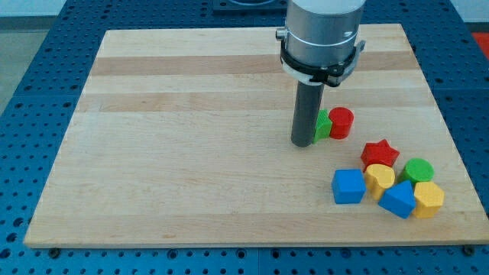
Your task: Nudge the group of blocks left a bit
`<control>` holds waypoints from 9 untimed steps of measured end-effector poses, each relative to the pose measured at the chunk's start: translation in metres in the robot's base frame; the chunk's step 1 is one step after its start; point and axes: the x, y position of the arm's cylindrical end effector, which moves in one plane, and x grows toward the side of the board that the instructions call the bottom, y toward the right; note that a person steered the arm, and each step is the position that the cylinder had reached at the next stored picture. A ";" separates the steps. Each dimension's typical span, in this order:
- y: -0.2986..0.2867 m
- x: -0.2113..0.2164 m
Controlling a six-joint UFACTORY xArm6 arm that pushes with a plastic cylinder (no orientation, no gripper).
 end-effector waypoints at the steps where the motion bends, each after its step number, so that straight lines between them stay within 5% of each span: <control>1: -0.010 0.026; 3: -0.032 0.017; 5: -0.001 -0.130; 6: 0.084 -0.167; 7: 0.173 -0.129; 8: 0.204 -0.049; 9: 0.204 -0.028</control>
